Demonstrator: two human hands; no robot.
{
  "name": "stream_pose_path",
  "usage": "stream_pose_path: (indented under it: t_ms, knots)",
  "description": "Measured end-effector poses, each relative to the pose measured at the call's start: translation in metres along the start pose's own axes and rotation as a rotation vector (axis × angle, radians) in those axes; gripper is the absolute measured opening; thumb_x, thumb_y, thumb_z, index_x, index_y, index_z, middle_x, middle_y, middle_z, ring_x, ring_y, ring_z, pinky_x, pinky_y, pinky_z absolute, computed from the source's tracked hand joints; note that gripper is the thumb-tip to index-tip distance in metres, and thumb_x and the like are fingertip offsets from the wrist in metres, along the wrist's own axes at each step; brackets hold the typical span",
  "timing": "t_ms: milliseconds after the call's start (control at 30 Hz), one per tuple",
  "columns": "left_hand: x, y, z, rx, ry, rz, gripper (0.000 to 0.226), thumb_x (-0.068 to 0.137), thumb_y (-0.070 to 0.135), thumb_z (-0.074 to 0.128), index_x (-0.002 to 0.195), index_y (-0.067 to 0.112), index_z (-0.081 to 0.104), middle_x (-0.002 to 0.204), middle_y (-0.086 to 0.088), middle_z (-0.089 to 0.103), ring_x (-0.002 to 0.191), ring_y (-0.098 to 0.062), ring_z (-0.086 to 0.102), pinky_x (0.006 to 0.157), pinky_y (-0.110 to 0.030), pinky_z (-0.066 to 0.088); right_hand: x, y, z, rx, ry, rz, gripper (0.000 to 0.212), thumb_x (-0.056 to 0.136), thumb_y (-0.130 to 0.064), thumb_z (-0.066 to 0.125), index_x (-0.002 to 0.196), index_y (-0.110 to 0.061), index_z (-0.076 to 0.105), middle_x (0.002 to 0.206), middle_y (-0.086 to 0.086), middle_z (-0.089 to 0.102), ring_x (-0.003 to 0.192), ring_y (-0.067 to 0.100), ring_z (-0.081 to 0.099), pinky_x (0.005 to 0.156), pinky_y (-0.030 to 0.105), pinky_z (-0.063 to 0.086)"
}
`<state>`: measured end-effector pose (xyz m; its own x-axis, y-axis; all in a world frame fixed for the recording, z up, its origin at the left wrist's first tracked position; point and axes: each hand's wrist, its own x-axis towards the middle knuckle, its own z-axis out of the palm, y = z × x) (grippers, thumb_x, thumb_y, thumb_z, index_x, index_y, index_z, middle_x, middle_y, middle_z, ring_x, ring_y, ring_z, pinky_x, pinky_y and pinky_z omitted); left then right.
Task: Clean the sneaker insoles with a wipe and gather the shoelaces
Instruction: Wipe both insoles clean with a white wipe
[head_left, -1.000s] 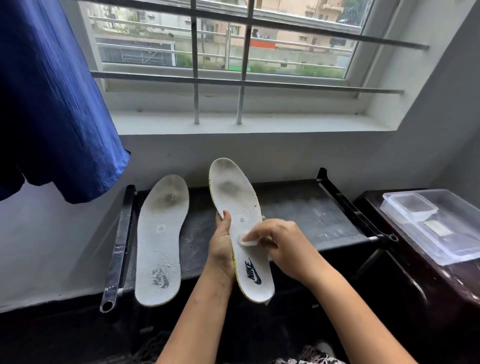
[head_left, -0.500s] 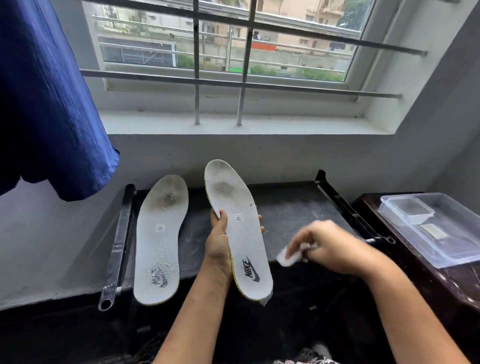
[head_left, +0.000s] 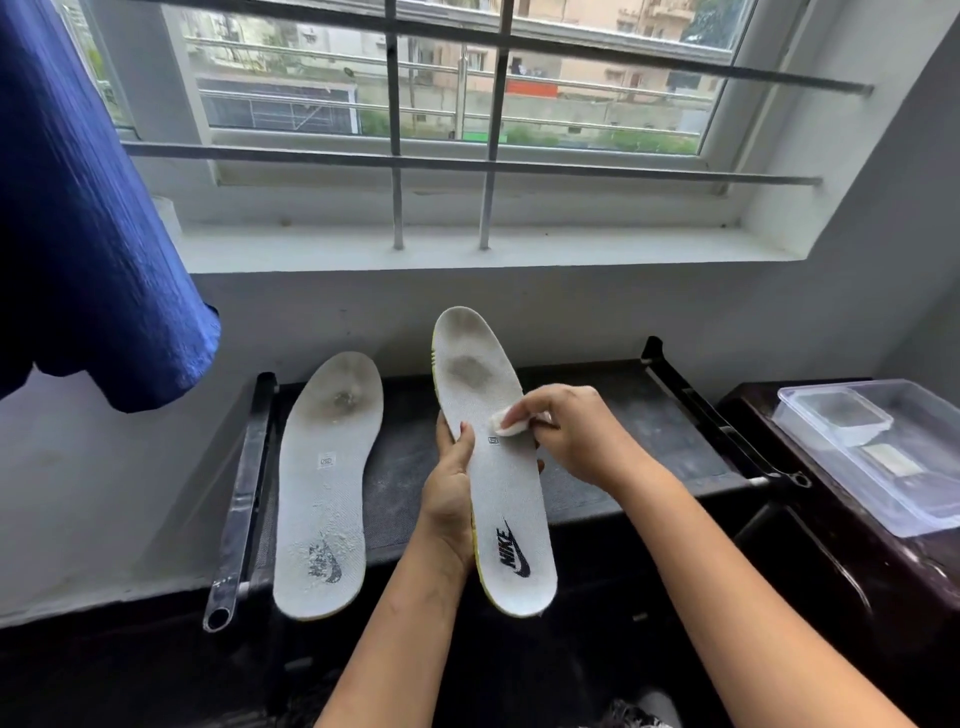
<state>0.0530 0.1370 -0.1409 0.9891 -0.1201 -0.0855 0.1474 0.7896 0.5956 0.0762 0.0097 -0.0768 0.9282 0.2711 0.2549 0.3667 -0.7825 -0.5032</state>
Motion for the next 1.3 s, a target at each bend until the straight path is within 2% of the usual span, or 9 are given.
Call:
stream_pose_path:
  t_ms: [133, 200, 433, 600, 767, 900, 1100, 1167, 1300]
  knots:
    - [-0.002, 0.000, 0.001, -0.003, 0.029, 0.007, 0.038, 0.102, 0.021, 0.032, 0.139, 0.029, 0.037, 0.112, -0.008, 0.065, 0.088, -0.024, 0.068, 0.073, -0.041, 0.056, -0.025, -0.006, -0.018, 0.015, -0.204, 0.008, 0.033, 0.077, 0.006, 0.061, 0.084, -0.022, 0.077, 0.090, -0.008, 0.074, 0.084, -0.007, 0.059, 0.074, 0.000, 0.037]
    - [-0.005, 0.001, 0.003, -0.009, 0.002, -0.007, 0.036, 0.102, 0.024, 0.031, 0.137, 0.030, 0.037, 0.111, -0.015, 0.065, 0.088, -0.032, 0.068, 0.073, -0.047, 0.058, -0.036, -0.010, -0.027, -0.019, -0.325, 0.022, 0.033, 0.077, 0.003, 0.062, 0.084, -0.025, 0.077, 0.088, -0.012, 0.074, 0.081, -0.011, 0.059, 0.073, -0.002, 0.037]
    - [-0.005, 0.002, 0.000, -0.029, 0.012, -0.028, 0.039, 0.102, 0.027, 0.030, 0.140, 0.038, 0.031, 0.129, -0.029, 0.054, 0.093, -0.041, 0.063, 0.067, -0.047, 0.058, -0.059, -0.007, -0.048, -0.294, -0.847, 0.298, 0.035, 0.075, -0.002, 0.055, 0.087, -0.029, 0.075, 0.065, -0.011, 0.065, 0.063, 0.005, 0.059, 0.060, 0.019, 0.049]
    - [-0.005, 0.004, -0.003, -0.027, -0.010, -0.048, 0.035, 0.101, 0.030, 0.031, 0.136, 0.033, 0.036, 0.121, -0.031, 0.057, 0.094, -0.042, 0.060, 0.069, -0.047, 0.057, -0.054, 0.000, -0.058, -0.031, -0.672, 0.308, 0.035, 0.076, -0.002, 0.053, 0.087, -0.027, 0.075, 0.069, -0.003, 0.071, 0.066, 0.010, 0.066, 0.071, 0.029, 0.057]
    - [0.000, 0.003, -0.004, -0.071, -0.005, -0.074, 0.041, 0.097, 0.038, 0.039, 0.137, 0.032, 0.037, 0.131, -0.020, 0.055, 0.098, -0.039, 0.060, 0.078, -0.061, 0.050, -0.024, -0.005, -0.044, 0.282, -0.205, 0.251, 0.037, 0.082, 0.004, 0.052, 0.096, -0.022, 0.075, 0.077, 0.000, 0.071, 0.065, 0.008, 0.063, 0.060, 0.022, 0.053]
    - [0.000, 0.004, -0.002, -0.070, 0.015, -0.219, 0.087, 0.072, 0.060, 0.060, 0.143, 0.014, 0.036, 0.141, -0.027, 0.042, 0.105, -0.041, 0.055, 0.071, -0.050, 0.055, 0.018, -0.004, -0.026, 0.267, 0.129, 0.192, 0.031, 0.083, -0.005, 0.056, 0.096, -0.027, 0.074, 0.083, 0.001, 0.072, 0.073, 0.015, 0.065, 0.064, 0.026, 0.054]
    - [-0.002, 0.006, 0.002, -0.020, -0.018, -0.297, 0.080, 0.088, 0.068, 0.027, 0.120, 0.004, 0.062, 0.110, -0.027, 0.062, 0.086, -0.036, 0.062, 0.071, -0.041, 0.056, 0.062, -0.022, 0.001, 0.132, 0.280, 0.042, 0.031, 0.087, -0.003, 0.053, 0.109, -0.017, 0.071, 0.101, 0.006, 0.071, 0.098, 0.016, 0.062, 0.084, 0.011, 0.039]
    - [-0.001, 0.005, 0.002, -0.005, -0.033, -0.280, 0.079, 0.090, 0.068, 0.023, 0.104, 0.008, 0.072, 0.099, -0.020, 0.069, 0.084, -0.033, 0.067, 0.073, -0.042, 0.056, 0.067, -0.028, 0.013, 0.087, 0.279, -0.011, 0.031, 0.088, -0.001, 0.052, 0.110, -0.014, 0.070, 0.105, 0.008, 0.069, 0.102, 0.020, 0.061, 0.088, 0.016, 0.039]
    - [0.001, 0.004, 0.000, -0.025, -0.046, -0.256, 0.079, 0.085, 0.071, 0.025, 0.105, 0.010, 0.072, 0.100, -0.015, 0.071, 0.089, -0.027, 0.069, 0.080, -0.037, 0.055, 0.065, -0.039, 0.029, 0.096, 0.255, -0.089, 0.037, 0.081, 0.008, 0.048, 0.105, -0.009, 0.072, 0.109, 0.011, 0.068, 0.105, 0.025, 0.060, 0.095, 0.022, 0.038]
